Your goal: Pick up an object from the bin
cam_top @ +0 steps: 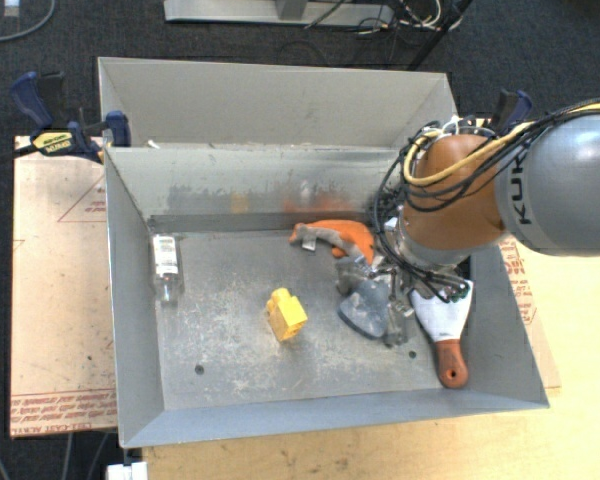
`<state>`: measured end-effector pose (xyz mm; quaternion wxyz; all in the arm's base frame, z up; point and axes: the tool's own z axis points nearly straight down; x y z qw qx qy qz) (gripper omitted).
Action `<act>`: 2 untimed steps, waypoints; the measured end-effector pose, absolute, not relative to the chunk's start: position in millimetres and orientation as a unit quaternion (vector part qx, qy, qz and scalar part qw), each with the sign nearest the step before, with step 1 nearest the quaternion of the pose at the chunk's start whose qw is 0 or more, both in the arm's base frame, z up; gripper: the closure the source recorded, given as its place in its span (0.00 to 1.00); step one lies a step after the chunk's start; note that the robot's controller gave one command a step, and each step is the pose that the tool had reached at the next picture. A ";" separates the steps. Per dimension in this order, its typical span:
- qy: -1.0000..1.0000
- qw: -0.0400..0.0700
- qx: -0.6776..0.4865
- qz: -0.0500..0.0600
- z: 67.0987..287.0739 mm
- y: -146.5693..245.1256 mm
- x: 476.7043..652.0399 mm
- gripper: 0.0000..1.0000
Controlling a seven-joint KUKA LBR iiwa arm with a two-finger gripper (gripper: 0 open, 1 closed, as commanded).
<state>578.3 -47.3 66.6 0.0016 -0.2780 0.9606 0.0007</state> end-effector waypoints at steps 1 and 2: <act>0.947 0.004 -0.320 0.000 69.7 -42.3 573.5 0.00; 0.961 0.004 -0.278 0.001 66.8 -45.9 579.4 1.00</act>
Offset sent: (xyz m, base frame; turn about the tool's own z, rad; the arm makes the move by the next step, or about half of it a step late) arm 0.0000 0.0000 0.0000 0.0000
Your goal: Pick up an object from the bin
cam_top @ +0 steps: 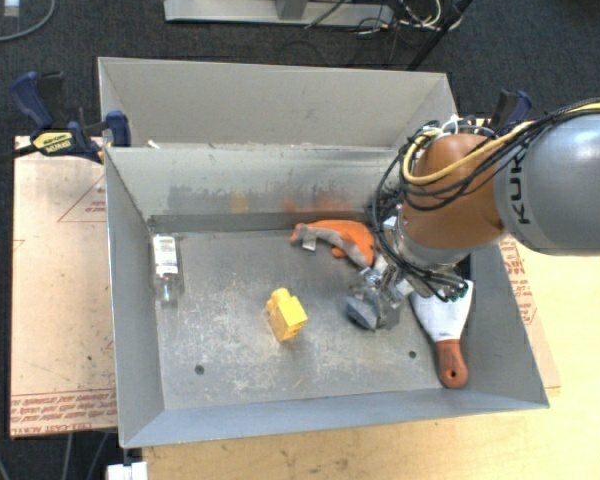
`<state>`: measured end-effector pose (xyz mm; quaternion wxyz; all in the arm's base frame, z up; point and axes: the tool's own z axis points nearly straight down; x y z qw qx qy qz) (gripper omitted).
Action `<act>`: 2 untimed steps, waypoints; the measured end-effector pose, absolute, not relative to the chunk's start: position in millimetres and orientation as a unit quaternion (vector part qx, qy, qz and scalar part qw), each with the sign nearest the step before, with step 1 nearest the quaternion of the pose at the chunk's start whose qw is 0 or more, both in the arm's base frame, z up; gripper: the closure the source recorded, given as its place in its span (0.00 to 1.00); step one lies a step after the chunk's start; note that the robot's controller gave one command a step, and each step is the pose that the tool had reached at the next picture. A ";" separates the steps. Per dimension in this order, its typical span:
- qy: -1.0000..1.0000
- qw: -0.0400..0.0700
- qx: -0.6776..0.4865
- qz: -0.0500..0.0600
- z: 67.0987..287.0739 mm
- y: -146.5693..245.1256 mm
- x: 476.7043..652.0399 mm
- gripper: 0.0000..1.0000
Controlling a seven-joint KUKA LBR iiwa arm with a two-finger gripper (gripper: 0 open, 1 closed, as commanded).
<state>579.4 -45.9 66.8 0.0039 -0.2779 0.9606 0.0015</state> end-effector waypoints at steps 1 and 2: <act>0.961 0.004 -0.278 0.002 66.8 -46.0 579.3 1.00; 0.961 0.004 -0.277 0.002 67.5 -45.9 579.4 1.00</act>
Offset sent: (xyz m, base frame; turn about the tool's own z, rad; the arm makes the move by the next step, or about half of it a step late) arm -0.0001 0.0000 0.0053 0.0000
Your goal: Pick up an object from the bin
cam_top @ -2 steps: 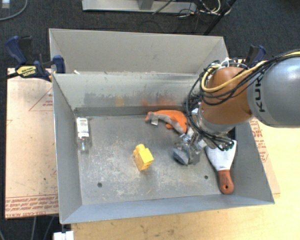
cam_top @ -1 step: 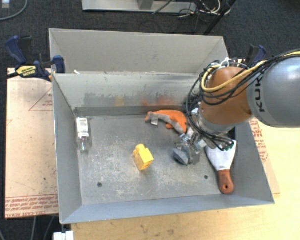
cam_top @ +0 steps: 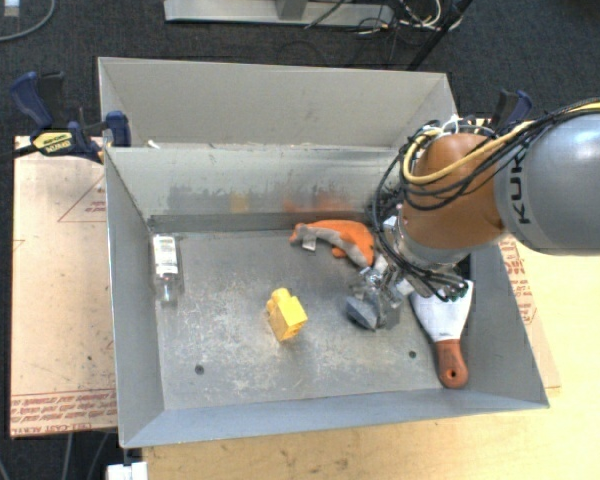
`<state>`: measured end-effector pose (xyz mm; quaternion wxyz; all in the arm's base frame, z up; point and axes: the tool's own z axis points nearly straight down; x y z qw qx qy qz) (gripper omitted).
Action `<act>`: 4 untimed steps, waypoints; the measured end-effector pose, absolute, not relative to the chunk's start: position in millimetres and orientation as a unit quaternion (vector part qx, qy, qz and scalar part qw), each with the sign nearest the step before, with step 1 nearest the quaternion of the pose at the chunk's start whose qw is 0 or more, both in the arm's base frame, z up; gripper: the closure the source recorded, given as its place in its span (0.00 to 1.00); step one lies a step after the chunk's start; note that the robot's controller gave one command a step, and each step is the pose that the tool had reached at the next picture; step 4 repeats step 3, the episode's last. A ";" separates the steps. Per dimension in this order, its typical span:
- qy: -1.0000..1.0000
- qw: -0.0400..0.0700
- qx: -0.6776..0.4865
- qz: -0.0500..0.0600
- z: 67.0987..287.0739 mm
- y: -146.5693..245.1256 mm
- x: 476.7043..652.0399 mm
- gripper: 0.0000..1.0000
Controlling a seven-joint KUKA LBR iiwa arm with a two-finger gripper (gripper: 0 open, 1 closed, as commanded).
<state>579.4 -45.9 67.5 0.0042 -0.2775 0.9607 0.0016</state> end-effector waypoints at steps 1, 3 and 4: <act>0.961 0.001 -0.277 0.003 74.9 -45.3 577.4 1.00; 0.961 0.004 -0.277 0.002 113.1 -45.1 578.9 1.00; 0.961 0.004 -0.277 0.002 113.1 -45.1 578.9 1.00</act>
Offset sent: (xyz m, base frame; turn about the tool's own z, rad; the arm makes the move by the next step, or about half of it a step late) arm -0.0001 -0.0001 0.0651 0.0000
